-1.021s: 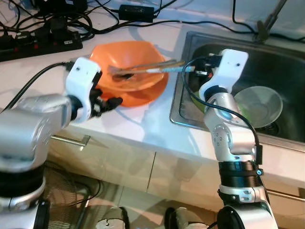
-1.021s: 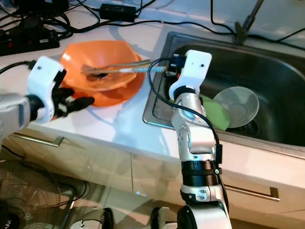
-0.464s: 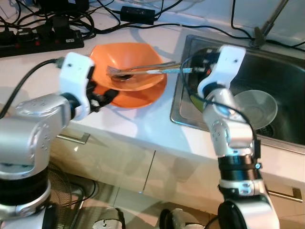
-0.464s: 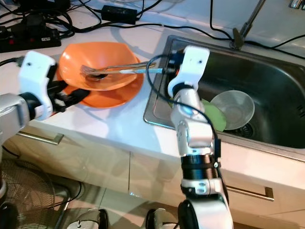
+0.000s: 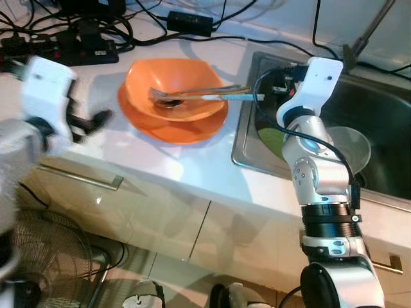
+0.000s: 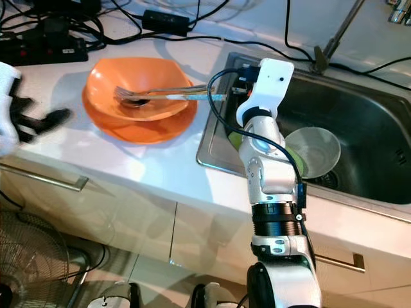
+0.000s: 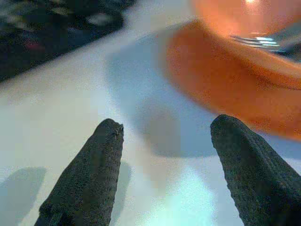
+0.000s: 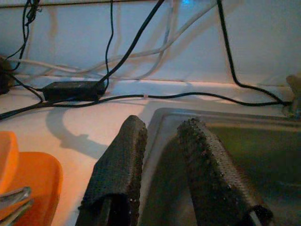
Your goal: Kitchen organization
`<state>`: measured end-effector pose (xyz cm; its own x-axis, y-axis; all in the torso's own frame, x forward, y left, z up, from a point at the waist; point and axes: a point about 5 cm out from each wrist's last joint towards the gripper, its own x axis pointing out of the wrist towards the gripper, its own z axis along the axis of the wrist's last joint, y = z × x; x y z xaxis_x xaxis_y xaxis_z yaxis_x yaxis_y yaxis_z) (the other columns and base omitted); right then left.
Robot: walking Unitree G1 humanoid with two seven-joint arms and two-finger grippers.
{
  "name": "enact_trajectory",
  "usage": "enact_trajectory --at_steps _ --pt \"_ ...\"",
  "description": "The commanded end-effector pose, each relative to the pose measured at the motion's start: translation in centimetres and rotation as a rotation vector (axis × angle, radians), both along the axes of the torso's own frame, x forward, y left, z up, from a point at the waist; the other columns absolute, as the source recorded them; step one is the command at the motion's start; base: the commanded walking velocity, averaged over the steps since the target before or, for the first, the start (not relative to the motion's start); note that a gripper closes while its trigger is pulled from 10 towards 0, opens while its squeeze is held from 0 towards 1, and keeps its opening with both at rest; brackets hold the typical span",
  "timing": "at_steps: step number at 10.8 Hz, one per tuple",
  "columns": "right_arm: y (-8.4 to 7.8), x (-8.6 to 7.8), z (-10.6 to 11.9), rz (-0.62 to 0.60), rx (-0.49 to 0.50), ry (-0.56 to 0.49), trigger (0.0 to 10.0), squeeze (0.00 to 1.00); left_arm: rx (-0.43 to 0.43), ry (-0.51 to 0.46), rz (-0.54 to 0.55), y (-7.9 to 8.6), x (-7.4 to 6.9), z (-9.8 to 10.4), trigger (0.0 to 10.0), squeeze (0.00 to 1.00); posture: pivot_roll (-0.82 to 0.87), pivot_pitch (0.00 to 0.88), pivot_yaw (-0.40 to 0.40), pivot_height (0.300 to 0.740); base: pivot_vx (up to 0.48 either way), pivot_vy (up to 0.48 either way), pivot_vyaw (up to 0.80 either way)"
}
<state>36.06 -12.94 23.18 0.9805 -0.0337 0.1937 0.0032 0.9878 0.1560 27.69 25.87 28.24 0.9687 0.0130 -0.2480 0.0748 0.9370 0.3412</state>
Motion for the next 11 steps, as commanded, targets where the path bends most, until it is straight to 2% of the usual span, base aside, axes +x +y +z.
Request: enact_trajectory --at_steps 1,2,3,5,6,7,8,9,10,11 --pt "-1.4 0.1 0.6 -0.045 0.0 -0.024 10.0 0.0 0.081 -0.12 0.122 1.8 0.2 1.7 10.0 0.0 0.08 0.084 -0.141 0.719 0.0 0.0 0.0" --pt "-2.4 0.1 0.5 -0.076 -0.007 -0.024 10.0 0.0 0.077 -0.294 0.221 2.7 0.8 3.4 10.0 0.0 0.08 0.078 -0.143 0.719 0.0 0.0 0.0" --pt "-3.2 0.2 0.6 -0.096 -0.016 -0.025 10.0 0.0 0.022 -0.463 0.116 -0.8 2.1 4.3 10.0 0.0 0.07 0.071 -0.147 0.719 0.0 0.0 0.0" --pt "-3.1 0.0 0.8 -0.091 -0.009 -0.047 10.0 0.0 0.013 -0.537 -0.078 -6.4 3.3 3.6 10.0 0.0 0.05 0.055 -0.144 0.719 0.0 0.0 0.0" --pt "-3.0 -0.2 0.7 -0.088 -0.005 -0.057 10.0 0.0 0.014 -0.581 -0.186 -9.7 4.1 3.0 10.0 0.0 0.05 0.055 -0.144 0.719 0.0 0.0 0.0" --pt "-3.0 -0.3 0.5 -0.087 -0.006 -0.056 10.0 0.0 0.007 -0.608 -0.249 -11.7 4.4 2.7 10.0 0.0 0.05 0.044 -0.141 0.719 0.0 0.0 0.0" --pt "-2.9 -0.6 0.1 -0.085 -0.006 -0.049 10.0 0.0 0.007 -0.664 -0.373 -15.2 4.4 2.1 10.0 0.0 0.03 0.036 -0.132 0.719 0.0 0.0 0.0" --pt "-2.6 -0.9 -0.3 -0.083 0.002 -0.042 10.0 0.0 -0.032 -0.667 -0.401 -16.6 4.4 1.1 10.0 0.0 0.03 0.041 -0.127 0.719 0.0 0.0 0.0" --pt "-2.2 -1.0 -0.7 -0.071 0.004 -0.037 10.0 0.0 -0.004 -0.671 -0.4 -16.9 4.5 0.6 10.0 0.0 0.02 0.047 -0.124 0.719 0.0 0.0 0.0" --pt "-1.5 -1.3 -1.0 -0.051 0.008 -0.032 10.0 0.0 -0.035 -0.674 -0.384 -17.0 4.6 0.4 10.0 0.0 0.02 0.053 -0.12 0.719 0.0 -0.345 0.0"
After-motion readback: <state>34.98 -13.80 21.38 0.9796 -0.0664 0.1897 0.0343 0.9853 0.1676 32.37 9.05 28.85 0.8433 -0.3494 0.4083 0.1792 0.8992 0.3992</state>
